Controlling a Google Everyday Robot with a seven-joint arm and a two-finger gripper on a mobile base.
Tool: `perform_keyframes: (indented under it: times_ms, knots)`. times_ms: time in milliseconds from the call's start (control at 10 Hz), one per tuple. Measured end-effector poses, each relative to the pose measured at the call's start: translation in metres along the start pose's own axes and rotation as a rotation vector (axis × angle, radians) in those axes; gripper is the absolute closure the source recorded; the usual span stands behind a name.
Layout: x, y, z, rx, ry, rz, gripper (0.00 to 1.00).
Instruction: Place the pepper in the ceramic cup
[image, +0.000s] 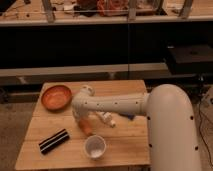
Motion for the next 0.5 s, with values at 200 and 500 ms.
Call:
perform_keyframes:
  times_ms: [200,500]
  knots:
    - [-0.0003,0.0009,0.0003,-0.003,0.003,-0.003,0.99]
    - [0.0005,-0.0001,0.0016,-0.004,0.006,-0.007,1.0]
